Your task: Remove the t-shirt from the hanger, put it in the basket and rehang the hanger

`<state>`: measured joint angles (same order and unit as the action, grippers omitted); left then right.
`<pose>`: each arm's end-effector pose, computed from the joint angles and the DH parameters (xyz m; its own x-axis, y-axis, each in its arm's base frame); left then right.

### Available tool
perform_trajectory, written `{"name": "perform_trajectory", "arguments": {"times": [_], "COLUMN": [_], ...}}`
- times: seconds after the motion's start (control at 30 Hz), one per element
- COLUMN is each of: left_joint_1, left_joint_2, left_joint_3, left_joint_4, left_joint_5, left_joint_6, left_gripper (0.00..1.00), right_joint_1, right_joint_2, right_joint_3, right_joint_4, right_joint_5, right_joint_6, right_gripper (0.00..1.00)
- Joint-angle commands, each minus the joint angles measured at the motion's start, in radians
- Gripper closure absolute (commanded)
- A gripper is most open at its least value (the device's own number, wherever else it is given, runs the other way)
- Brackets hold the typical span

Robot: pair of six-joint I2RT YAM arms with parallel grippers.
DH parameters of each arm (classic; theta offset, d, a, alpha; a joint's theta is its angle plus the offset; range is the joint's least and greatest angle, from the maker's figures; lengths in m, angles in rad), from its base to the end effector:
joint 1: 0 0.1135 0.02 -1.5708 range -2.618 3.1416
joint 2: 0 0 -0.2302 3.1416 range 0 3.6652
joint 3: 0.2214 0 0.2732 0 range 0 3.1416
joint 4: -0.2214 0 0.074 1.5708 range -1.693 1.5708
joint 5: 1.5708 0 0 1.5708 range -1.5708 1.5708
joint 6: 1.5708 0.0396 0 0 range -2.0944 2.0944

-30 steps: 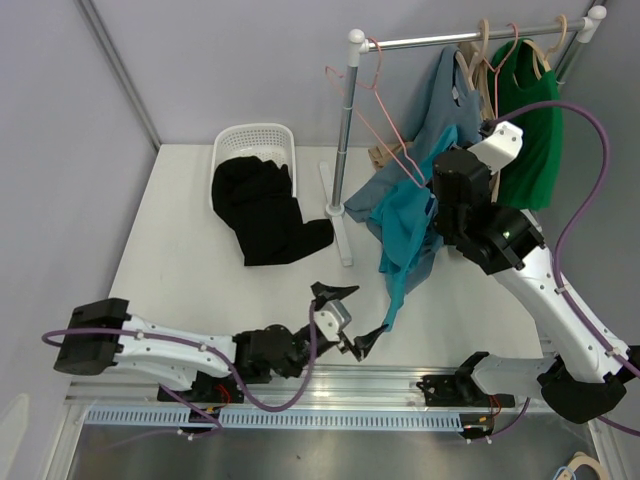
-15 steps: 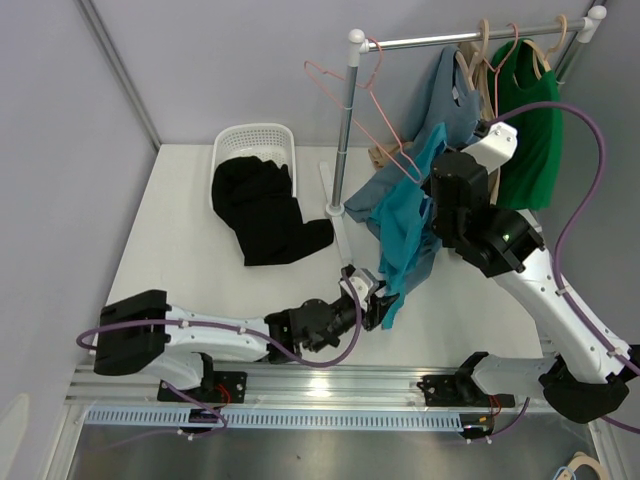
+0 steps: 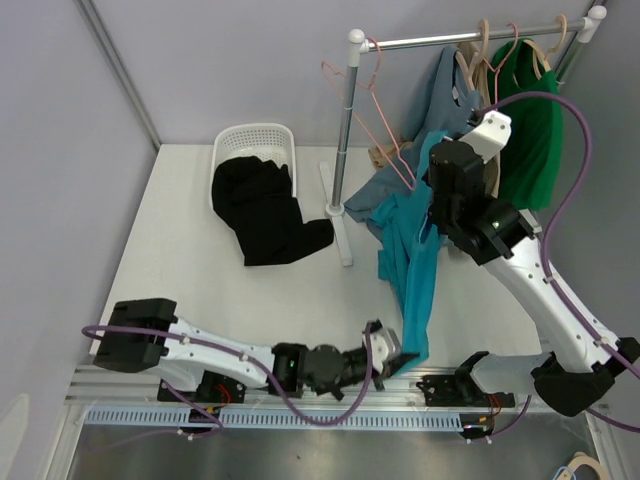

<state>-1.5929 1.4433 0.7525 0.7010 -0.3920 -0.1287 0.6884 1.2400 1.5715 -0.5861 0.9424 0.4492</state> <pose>0.0075 -0.3452 0.2194 -0.1199 -0.0565 -0.9912 0.9246 0.3572 -0.1322 0.2303 0.1480 0.4502 -0.0748 0.2690 -0.9602 0.2927 0.9264 0.2367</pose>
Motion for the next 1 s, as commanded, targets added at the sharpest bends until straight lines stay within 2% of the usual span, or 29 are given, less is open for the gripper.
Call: {"name": "perform_trajectory", "arguments": {"times": [0.0, 0.1, 0.2, 0.3, 0.37, 0.47, 0.5, 0.6, 0.67, 0.77, 0.83, 0.97], "left_joint_1": [-0.149, -0.185, -0.185, -0.148, -0.119, -0.043, 0.024, 0.144, 0.180, 0.237, 0.298, 0.390], "left_joint_2": [-0.041, -0.070, -0.072, -0.058, -0.057, -0.047, -0.047, -0.047, -0.034, -0.008, 0.012, 0.029], "left_joint_3": [-0.013, -0.048, -0.054, -0.056, -0.085, -0.093, -0.087, -0.052, -0.009, 0.027, 0.059, 0.117], "left_joint_4": [0.015, 0.017, -0.015, -0.024, -0.011, -0.049, -0.063, -0.087, -0.122, -0.132, -0.146, -0.199], "left_joint_5": [-0.004, 0.088, 0.078, 0.045, 0.125, 0.122, 0.137, 0.225, 0.208, 0.199, 0.245, 0.327], "left_joint_6": [0.032, 0.005, -0.002, -0.020, -0.069, -0.159, -0.187, -0.241, -0.221, -0.224, -0.273, -0.319], "left_gripper": [0.99, 0.99, 0.99, 0.99, 0.99, 0.99, 0.99, 0.99, 0.99, 0.99, 0.99, 0.99], "right_joint_1": [-0.073, -0.119, -0.132, -0.130, -0.133, -0.130, -0.122, -0.095, -0.093, -0.092, -0.093, -0.101], "right_joint_2": [0.041, 0.059, 0.058, 0.043, 0.033, 0.036, 0.035, -0.008, -0.046, -0.065, -0.076, -0.102], "right_joint_3": [0.033, 0.042, 0.042, 0.045, 0.041, 0.106, 0.126, 0.125, 0.099, 0.102, 0.116, 0.139], "right_joint_4": [0.095, 0.094, 0.086, 0.063, 0.071, -0.013, -0.082, -0.142, -0.156, -0.202, -0.237, -0.332], "right_joint_5": [-0.023, -0.054, -0.088, -0.132, -0.152, -0.207, -0.274, -0.376, -0.464, -0.485, -0.493, -0.666], "right_joint_6": [-0.035, -0.041, -0.037, -0.023, -0.046, -0.043, -0.031, 0.016, 0.028, 0.016, -0.009, -0.043], "right_gripper": [1.00, 1.00, 1.00, 1.00, 1.00, 1.00, 1.00, 1.00, 1.00, 1.00, 1.00, 1.00]}}
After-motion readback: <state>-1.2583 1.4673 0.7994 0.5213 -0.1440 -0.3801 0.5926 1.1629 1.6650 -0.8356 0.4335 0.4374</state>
